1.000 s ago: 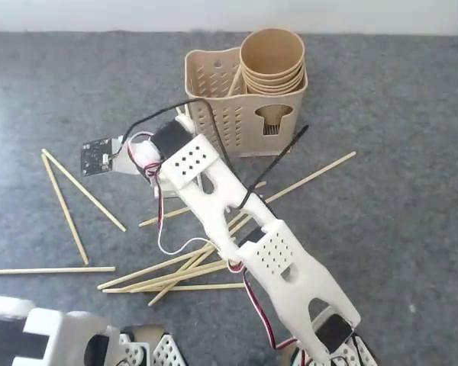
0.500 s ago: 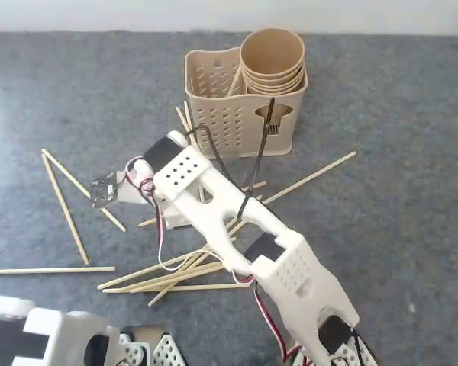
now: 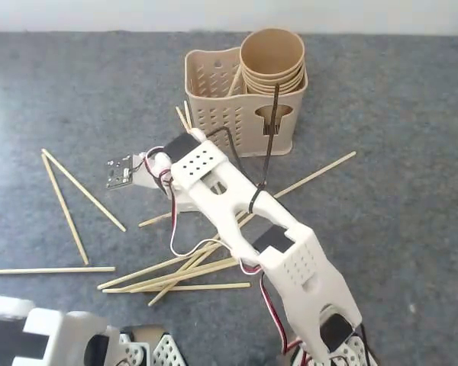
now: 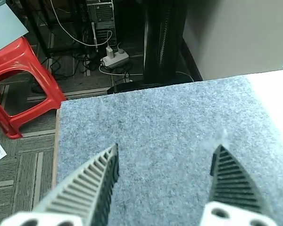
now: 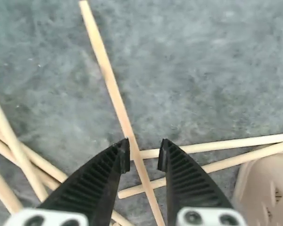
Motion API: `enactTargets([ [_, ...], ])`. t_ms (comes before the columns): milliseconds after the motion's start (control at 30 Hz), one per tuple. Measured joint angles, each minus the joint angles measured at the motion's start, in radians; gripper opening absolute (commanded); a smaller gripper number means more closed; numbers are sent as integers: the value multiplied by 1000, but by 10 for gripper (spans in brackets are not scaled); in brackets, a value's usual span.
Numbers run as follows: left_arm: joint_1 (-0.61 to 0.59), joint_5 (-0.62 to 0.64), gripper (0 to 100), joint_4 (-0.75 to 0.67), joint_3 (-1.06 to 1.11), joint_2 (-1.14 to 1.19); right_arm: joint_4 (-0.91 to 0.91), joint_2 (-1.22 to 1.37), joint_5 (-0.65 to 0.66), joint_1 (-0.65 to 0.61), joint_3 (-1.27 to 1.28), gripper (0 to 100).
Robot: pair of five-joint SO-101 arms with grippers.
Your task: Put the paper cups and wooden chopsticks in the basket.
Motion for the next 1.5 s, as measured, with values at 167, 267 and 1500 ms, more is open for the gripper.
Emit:
enactTargets([
  [167, 0, 0, 299, 0, 0, 0, 21, 17, 21, -2, 0, 123],
  [267, 0, 0, 299, 0, 0, 0, 44, 17, 28, -2, 0, 123],
  [1500, 9, 0, 299, -135, 92, 0, 146, -216, -132, -34, -161, 8],
])
